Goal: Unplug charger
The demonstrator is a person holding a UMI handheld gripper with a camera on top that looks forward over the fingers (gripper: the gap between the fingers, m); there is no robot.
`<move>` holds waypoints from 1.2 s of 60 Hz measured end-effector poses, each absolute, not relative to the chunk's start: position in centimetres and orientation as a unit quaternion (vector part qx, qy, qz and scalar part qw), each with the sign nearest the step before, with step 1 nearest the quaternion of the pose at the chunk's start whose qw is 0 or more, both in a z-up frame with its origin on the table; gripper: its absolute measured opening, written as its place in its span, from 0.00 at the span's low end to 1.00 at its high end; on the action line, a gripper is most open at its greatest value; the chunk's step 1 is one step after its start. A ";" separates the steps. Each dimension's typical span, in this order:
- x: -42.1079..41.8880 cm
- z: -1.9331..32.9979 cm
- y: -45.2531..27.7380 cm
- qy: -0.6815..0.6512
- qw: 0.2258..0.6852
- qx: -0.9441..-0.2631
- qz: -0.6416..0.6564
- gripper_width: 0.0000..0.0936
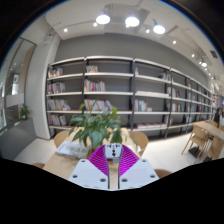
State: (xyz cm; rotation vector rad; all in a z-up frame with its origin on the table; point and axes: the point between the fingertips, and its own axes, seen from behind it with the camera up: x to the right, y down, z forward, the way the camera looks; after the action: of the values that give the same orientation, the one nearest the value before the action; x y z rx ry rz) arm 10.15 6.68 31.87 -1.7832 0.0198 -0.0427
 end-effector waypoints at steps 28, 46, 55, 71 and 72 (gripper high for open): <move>27.6 8.1 2.9 0.016 0.491 -0.871 -0.030 0.13; 27.8 1.9 0.9 0.007 0.418 -0.908 -0.011 0.23; 28.3 2.0 0.4 0.015 0.395 -0.918 -0.014 0.44; 26.4 15.7 -0.7 0.018 0.489 -0.871 -0.046 0.69; 26.0 16.9 -1.0 0.017 0.496 -0.867 -0.048 0.70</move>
State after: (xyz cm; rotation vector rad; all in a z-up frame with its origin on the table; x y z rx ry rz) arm 25.99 -0.99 16.91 -2.0995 0.0411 -0.1171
